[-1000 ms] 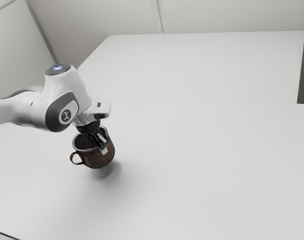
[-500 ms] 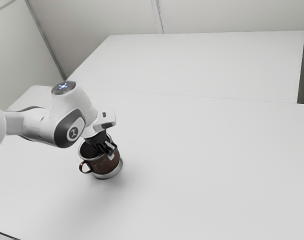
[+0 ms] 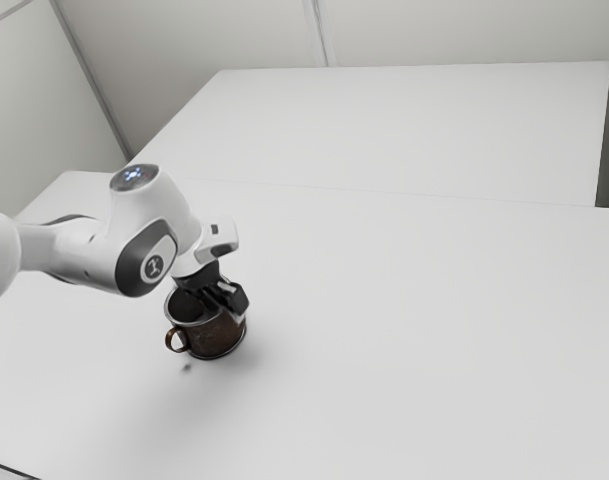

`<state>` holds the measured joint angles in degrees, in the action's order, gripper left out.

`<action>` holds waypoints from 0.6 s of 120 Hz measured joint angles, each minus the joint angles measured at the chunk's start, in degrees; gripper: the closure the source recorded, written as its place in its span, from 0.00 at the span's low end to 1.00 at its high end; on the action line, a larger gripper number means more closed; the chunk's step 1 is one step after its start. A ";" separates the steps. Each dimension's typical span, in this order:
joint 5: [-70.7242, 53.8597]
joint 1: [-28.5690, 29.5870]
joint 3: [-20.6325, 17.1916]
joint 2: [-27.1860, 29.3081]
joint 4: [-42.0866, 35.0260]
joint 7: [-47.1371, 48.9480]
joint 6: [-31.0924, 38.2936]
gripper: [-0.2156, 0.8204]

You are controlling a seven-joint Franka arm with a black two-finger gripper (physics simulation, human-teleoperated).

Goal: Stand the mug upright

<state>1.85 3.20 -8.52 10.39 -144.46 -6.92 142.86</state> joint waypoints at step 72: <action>0.18 -0.49 -0.25 -4.66 33.21 4.78 -34.65 0.22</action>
<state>2.03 2.71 -8.77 5.73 -111.25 -2.13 108.21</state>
